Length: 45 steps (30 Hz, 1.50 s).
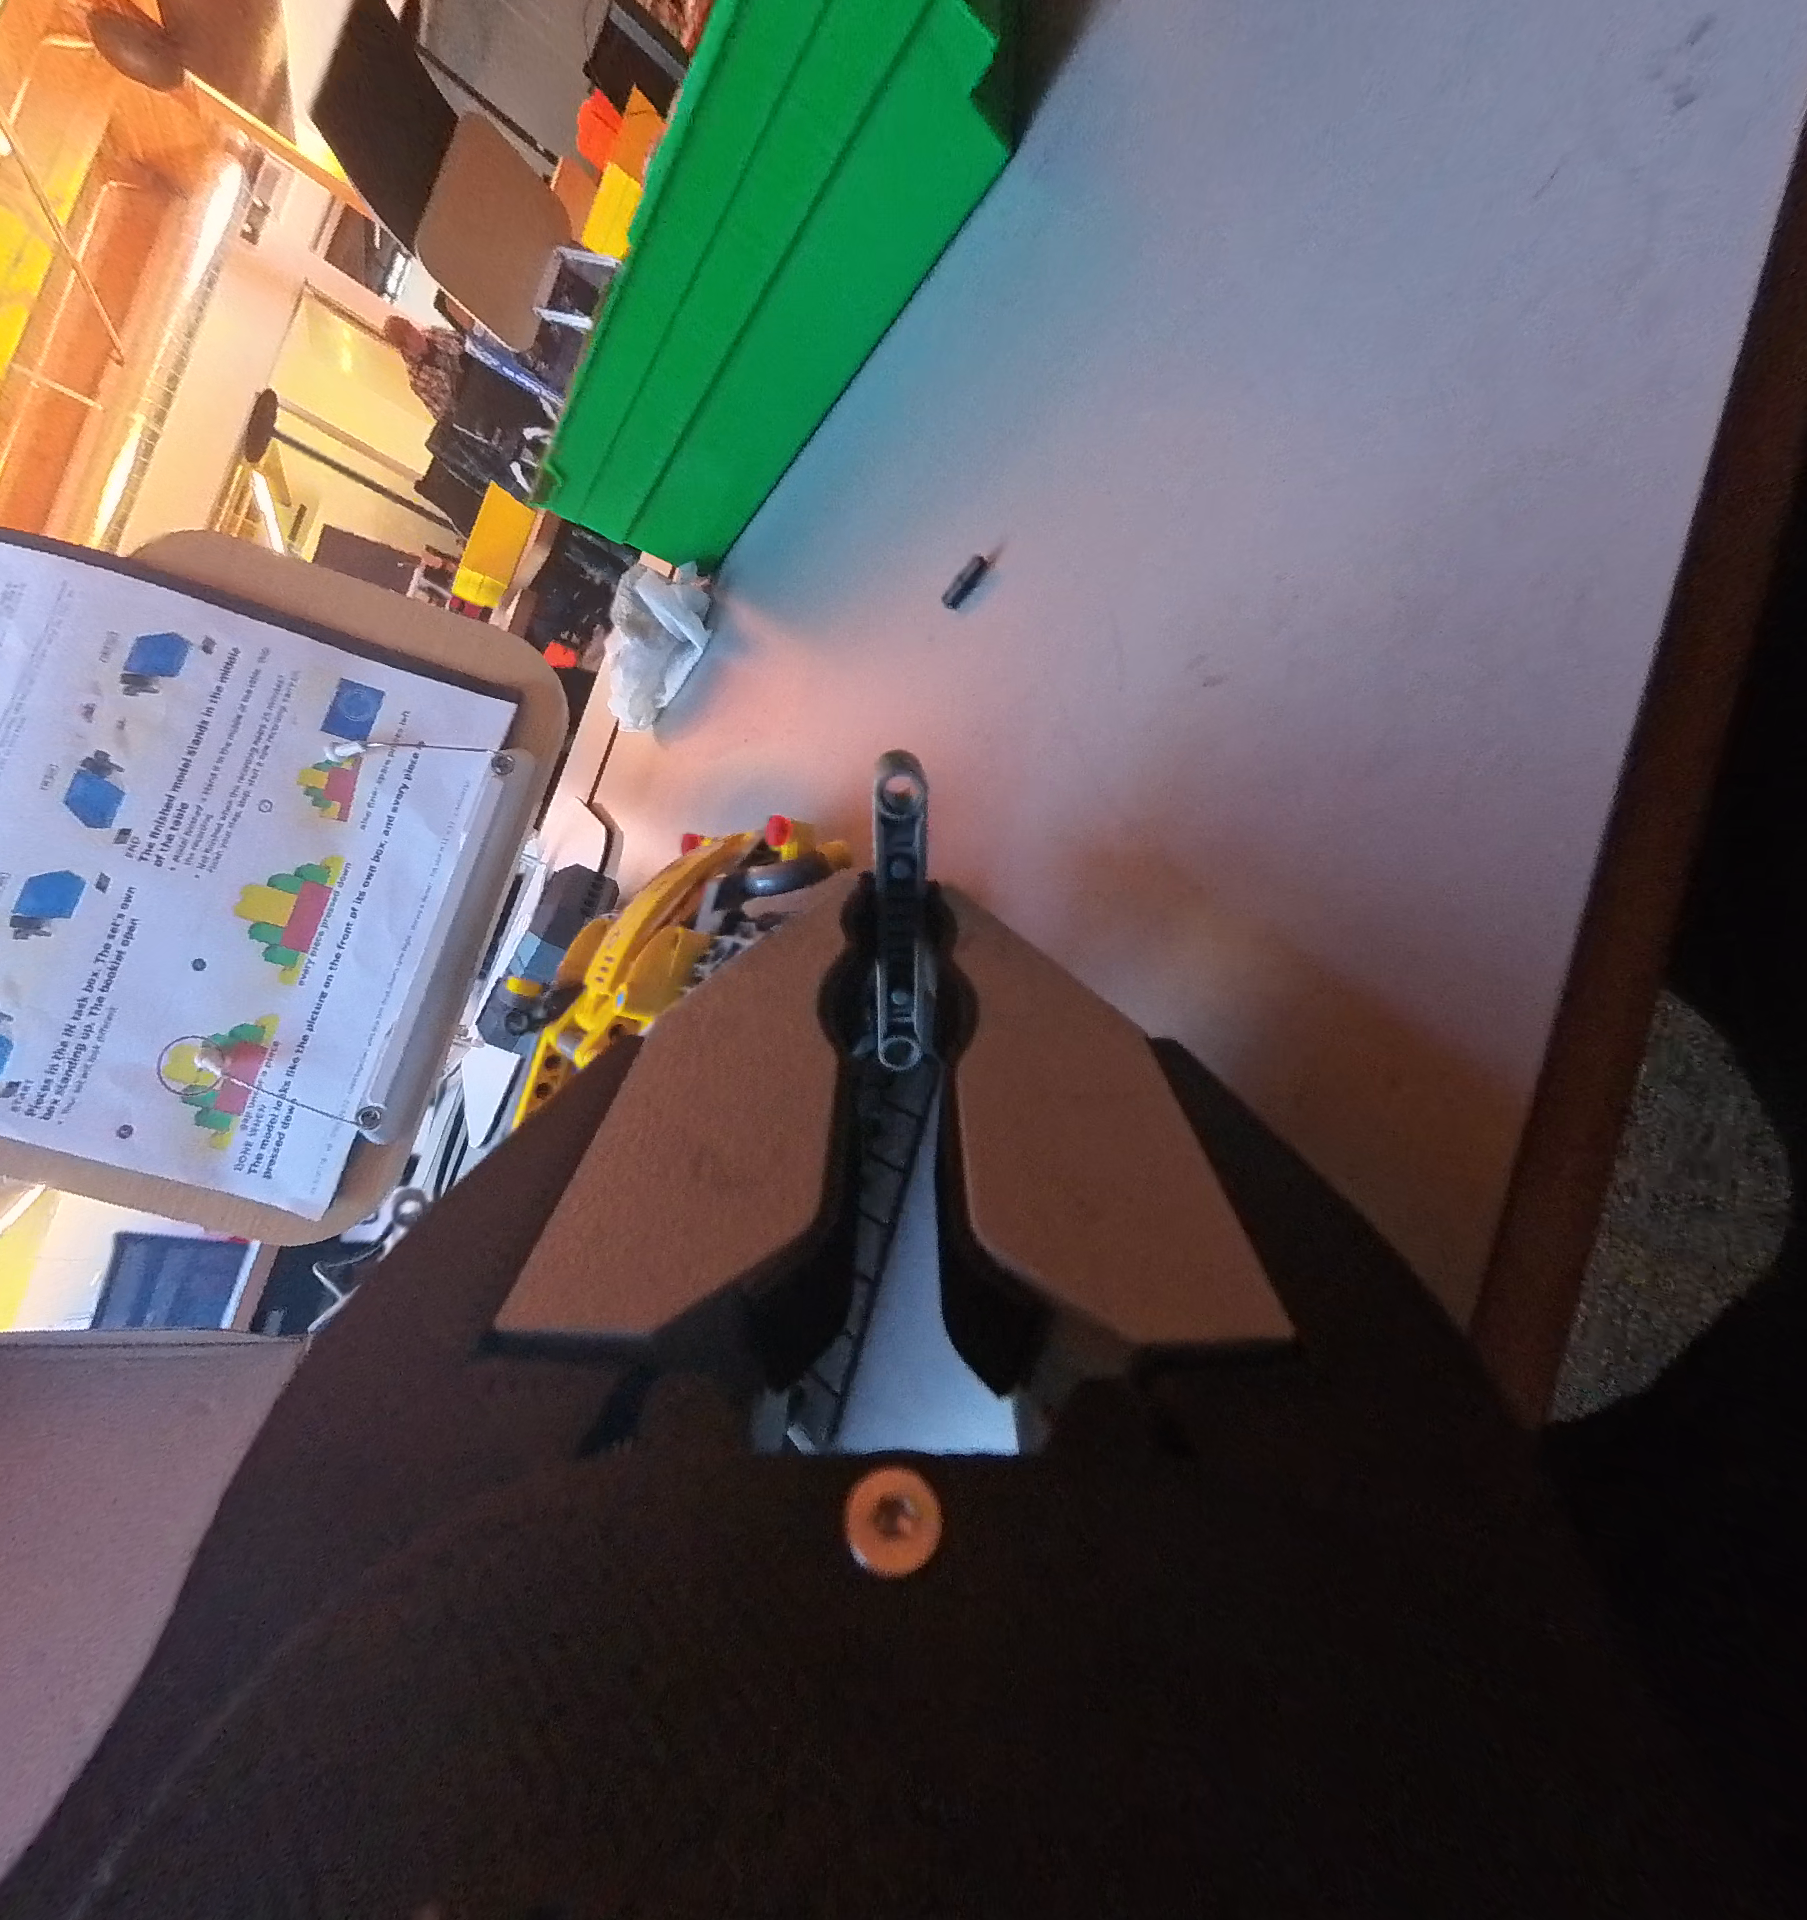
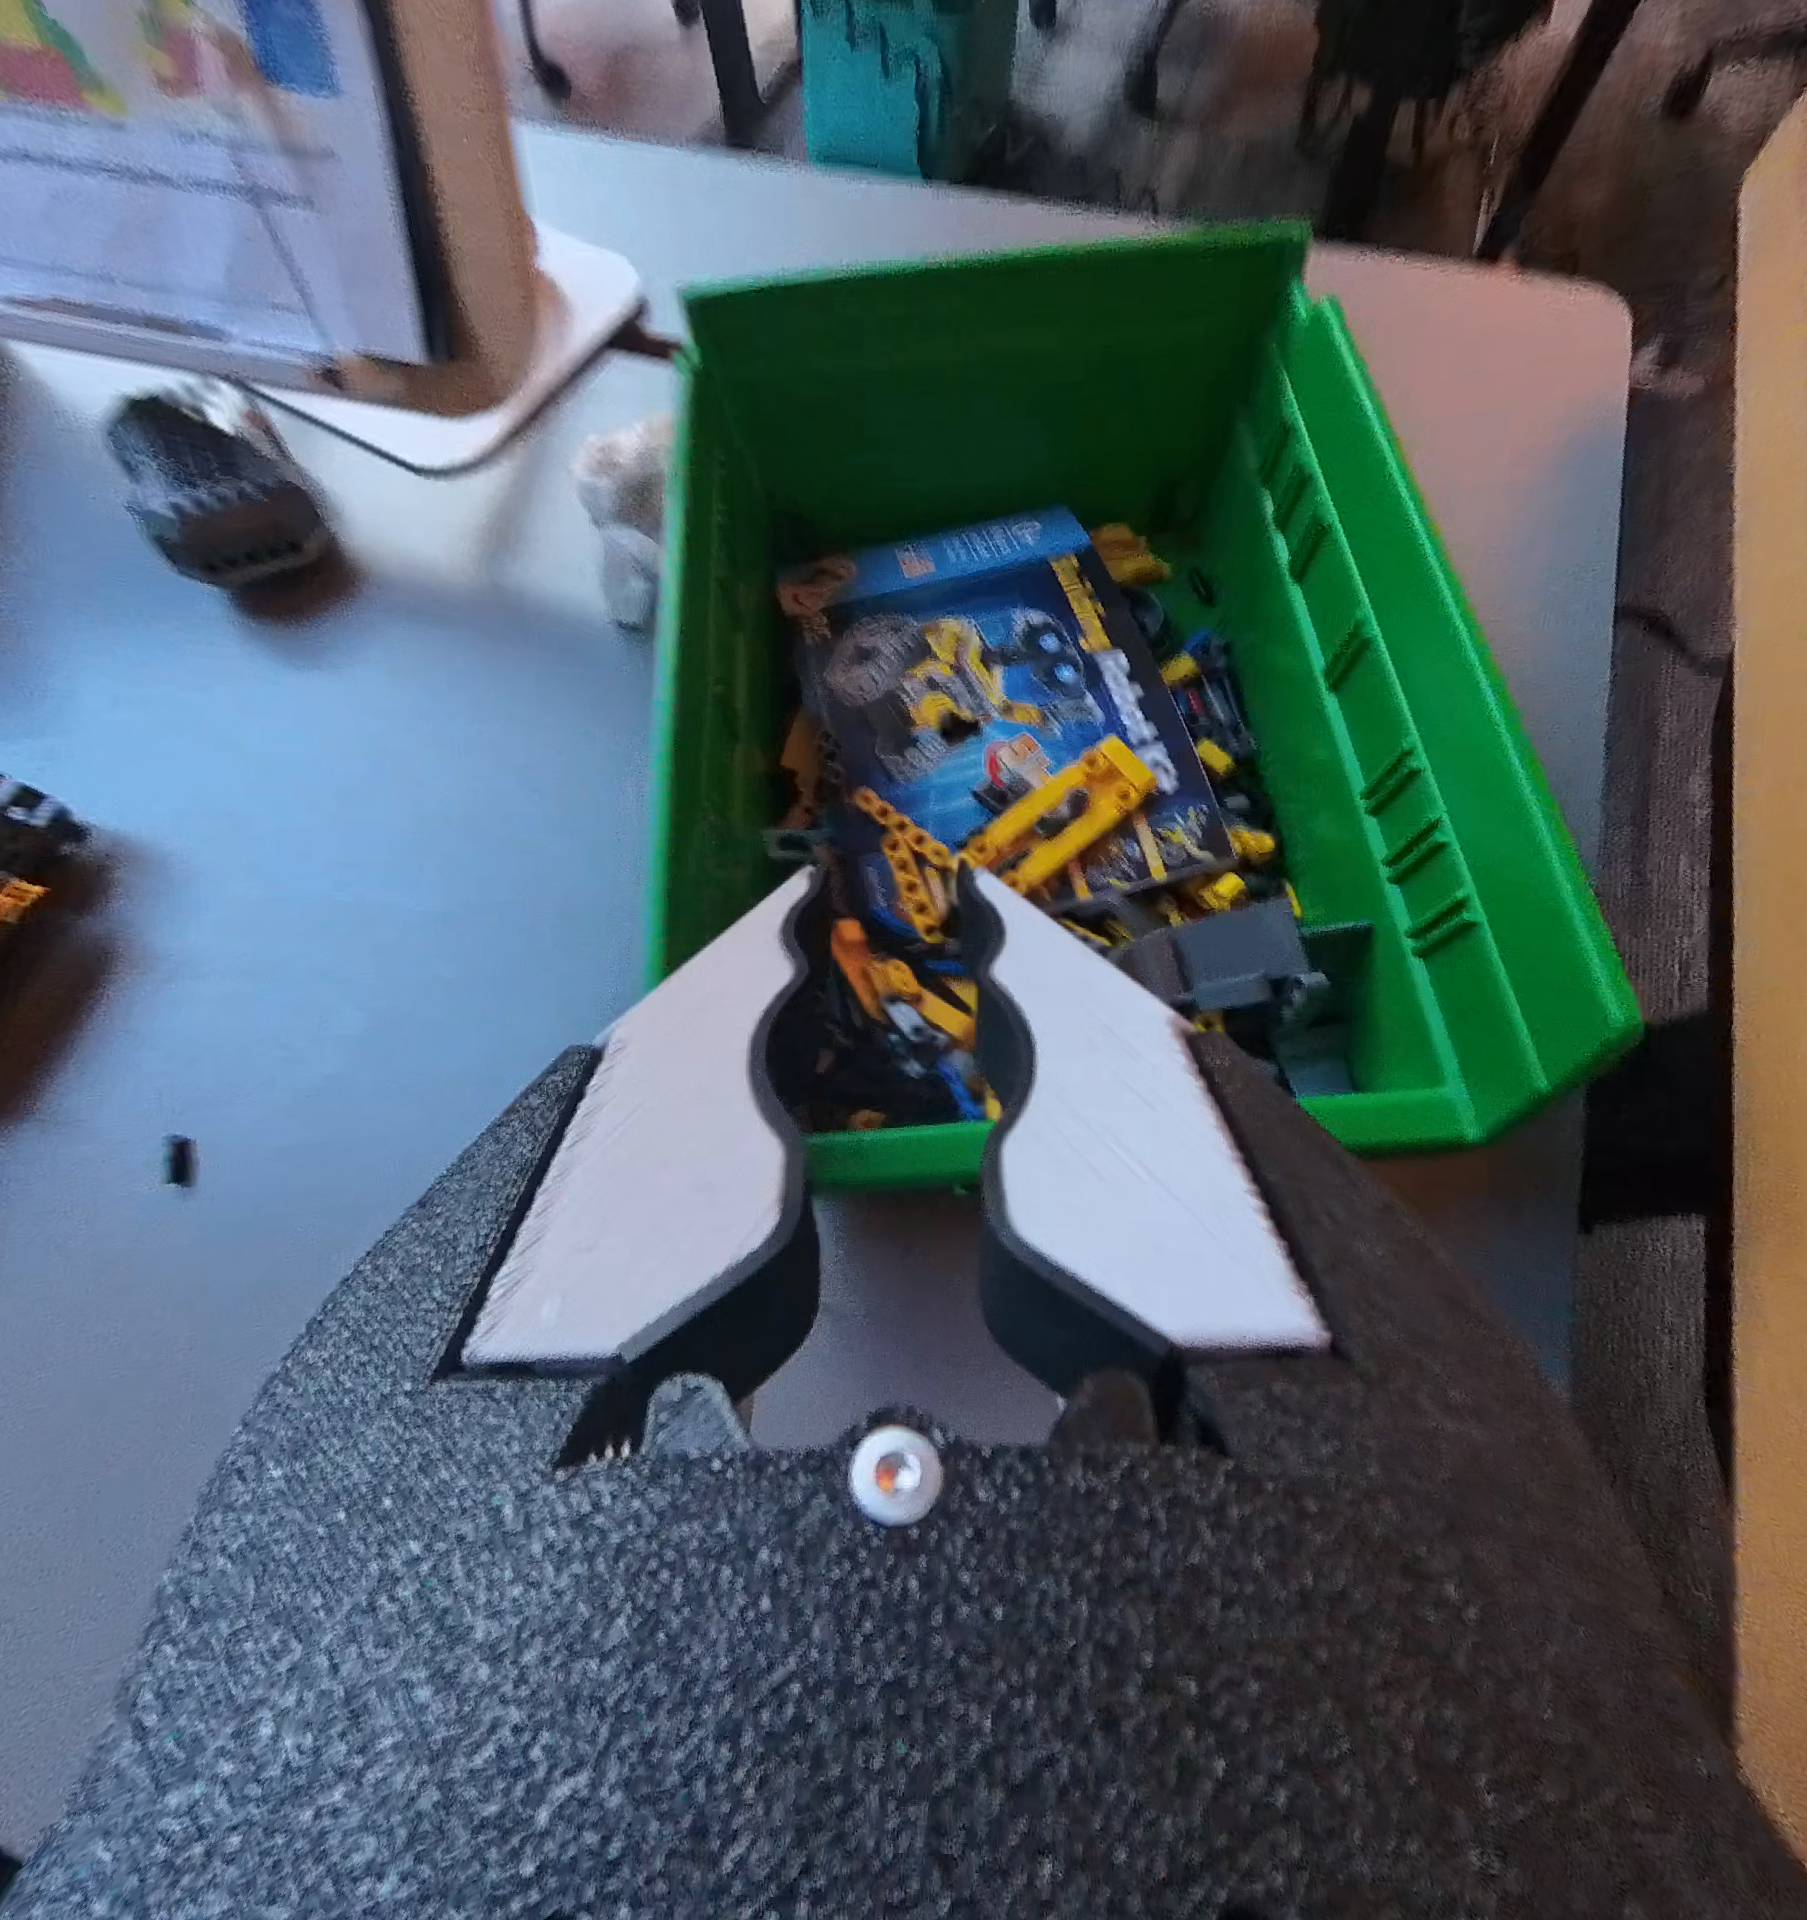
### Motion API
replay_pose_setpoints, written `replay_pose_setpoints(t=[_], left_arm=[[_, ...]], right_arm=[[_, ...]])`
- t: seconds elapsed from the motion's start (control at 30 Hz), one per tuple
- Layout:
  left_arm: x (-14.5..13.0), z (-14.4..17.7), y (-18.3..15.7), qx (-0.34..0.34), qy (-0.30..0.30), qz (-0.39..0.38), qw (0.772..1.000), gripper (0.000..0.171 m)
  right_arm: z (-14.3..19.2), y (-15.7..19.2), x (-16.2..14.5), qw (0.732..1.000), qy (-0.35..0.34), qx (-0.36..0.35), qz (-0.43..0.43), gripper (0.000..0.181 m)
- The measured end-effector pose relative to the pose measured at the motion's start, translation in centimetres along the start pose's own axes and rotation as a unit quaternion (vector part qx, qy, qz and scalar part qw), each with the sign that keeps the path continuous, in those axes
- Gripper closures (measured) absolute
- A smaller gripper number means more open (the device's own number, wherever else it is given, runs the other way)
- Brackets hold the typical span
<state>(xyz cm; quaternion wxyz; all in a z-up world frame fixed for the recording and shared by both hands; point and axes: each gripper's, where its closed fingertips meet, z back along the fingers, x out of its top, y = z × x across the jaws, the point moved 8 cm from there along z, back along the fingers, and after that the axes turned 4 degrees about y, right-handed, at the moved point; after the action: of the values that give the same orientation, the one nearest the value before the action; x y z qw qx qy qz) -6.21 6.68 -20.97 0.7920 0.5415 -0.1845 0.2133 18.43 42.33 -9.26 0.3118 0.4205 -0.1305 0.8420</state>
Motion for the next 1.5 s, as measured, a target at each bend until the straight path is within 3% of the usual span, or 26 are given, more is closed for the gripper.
replay_pose_setpoints(t=[0.07,0.17,0.27,0.33,0.43,0.53,0.57,0.67,0.73,0.8,0.9,1.03,1.27,1.37,1.5], left_arm=[[0.1,0.4,0.5,-0.001,-0.028,0.019,0.999,0.166],[0.8,1.7,1.5,-0.051,-0.125,0.077,0.988,0.166],[2.0,3.4,2.9,-0.14,-0.244,0.207,0.937,0.167],[2.4,4.0,3.8,-0.211,-0.31,0.305,0.875,0.167],[2.1,5.0,5.2,-0.321,-0.416,0.425,0.737,0.167],[1.6,5.9,6.1,-0.376,-0.496,0.473,0.623,0.166],[1.5,6.1,6.3,-0.387,-0.514,0.486,0.591,0.167],[1.5,6.1,6.0,-0.41,-0.539,0.502,0.539,0.167],[1.9,6.1,5.4,-0.421,-0.537,0.492,0.541,0.166],[2.3,6.2,5.3,-0.441,-0.539,0.487,0.527,0.166],[2.4,5.9,5.1,-0.438,-0.532,0.489,0.535,0.167],[2.4,5.6,4.8,-0.447,-0.529,0.494,0.527,0.167],[2.8,5.6,4.3,-0.446,-0.519,0.485,0.545,0.167],[2.4,5.0,4.4,-0.433,-0.484,0.49,0.582,0.167],[1.4,4.5,5.2,-0.382,-0.407,0.473,0.682,0.154]], right_arm=[[1.4,3.3,-0.2,0.997,-0.063,0.033,0.031,0.162],[2.7,10.3,-2.4,0.979,-0.104,0.159,0.072,0.162],[2.9,18.1,-6.1,0.947,-0.099,0.289,0.101,0.158],[2.9,22.9,-8.6,0.921,-0.09,0.356,0.127,0.152],[3.2,28.7,-11.2,0.885,-0.087,0.421,0.18,0.139],[4.1,32.0,-11.8,0.861,-0.127,0.445,0.209,0.134],[4.3,32.7,-11.6,0.858,-0.139,0.451,0.203,0.134],[4.8,34.0,-10.9,0.846,-0.151,0.478,0.179,0.132],[5.3,34.4,-10.5,0.843,-0.168,0.475,0.189,0.132],[5.8,34.4,-10.2,0.842,-0.185,0.463,0.205,0.143],[6.7,34.3,-10.1,0.831,-0.202,0.474,0.209,0.161],[7.0,34.1,-10.3,0.827,-0.208,0.483,0.2,0.162],[6.9,34.6,-10.6,0.823,-0.207,0.486,0.211,0.175],[6.8,34.4,-10.6,0.844,-0.215,0.421,0.251,0.175],[6.7,33.9,-10.7,0.868,-0.241,0.27,0.341,0.176]])
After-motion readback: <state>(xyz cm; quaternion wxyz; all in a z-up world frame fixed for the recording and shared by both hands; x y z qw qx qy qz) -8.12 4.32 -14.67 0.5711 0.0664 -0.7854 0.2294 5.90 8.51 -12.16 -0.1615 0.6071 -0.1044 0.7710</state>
